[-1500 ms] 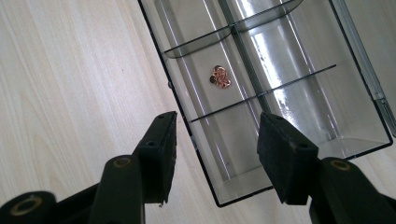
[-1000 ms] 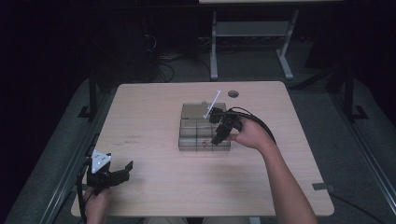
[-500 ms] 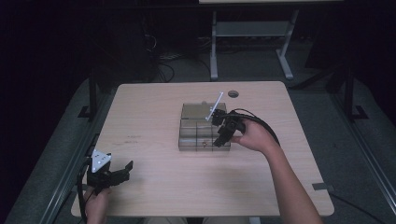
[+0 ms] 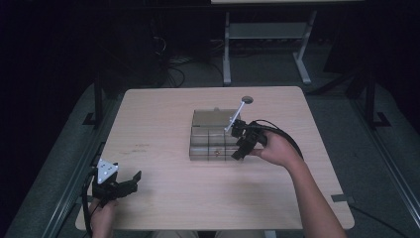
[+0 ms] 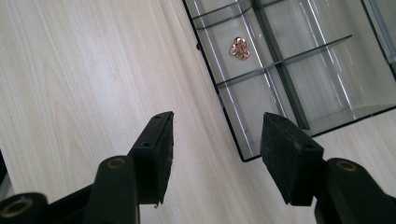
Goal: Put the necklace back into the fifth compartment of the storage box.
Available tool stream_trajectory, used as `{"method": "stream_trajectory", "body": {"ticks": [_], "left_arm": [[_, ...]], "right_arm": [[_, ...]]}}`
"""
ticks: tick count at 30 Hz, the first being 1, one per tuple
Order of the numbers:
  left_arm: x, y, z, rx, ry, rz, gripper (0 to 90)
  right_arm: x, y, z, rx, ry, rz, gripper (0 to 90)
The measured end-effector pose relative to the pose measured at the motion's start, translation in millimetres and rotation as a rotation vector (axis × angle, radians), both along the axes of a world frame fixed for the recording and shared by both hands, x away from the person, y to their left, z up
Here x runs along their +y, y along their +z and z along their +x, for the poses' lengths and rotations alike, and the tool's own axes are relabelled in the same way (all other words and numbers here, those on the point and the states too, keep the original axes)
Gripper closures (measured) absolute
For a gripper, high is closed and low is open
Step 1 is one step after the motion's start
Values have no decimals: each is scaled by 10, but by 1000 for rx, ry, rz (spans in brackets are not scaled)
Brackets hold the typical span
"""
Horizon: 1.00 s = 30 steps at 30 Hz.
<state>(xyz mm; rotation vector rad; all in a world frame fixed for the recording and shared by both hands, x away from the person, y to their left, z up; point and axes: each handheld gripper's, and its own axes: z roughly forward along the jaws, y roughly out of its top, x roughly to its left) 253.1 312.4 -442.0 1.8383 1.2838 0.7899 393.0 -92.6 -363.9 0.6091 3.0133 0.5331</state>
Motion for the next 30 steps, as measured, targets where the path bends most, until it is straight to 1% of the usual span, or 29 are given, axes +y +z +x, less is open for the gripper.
{"method": "stream_trajectory", "body": {"ticks": [8, 15, 26, 28, 30], "left_arm": [[-9, -2, -3, -2, -8, 5, 130], [-10, -2, -3, 2, -7, 4, 130], [-22, -3, -11, -3, -17, 14, 130], [-20, -3, -13, -3, -15, 13, 130], [-20, -3, -14, -4, -16, 12, 130]], "right_arm": [[-80, -23, -55, -1, -7, 3, 432], [-137, -75, -104, 4, -11, 2, 431], [-214, -100, -175, 0, -16, 7, 430], [-235, -106, -189, -3, -20, 2, 430], [-272, -113, -202, -9, -23, 9, 429]]}}
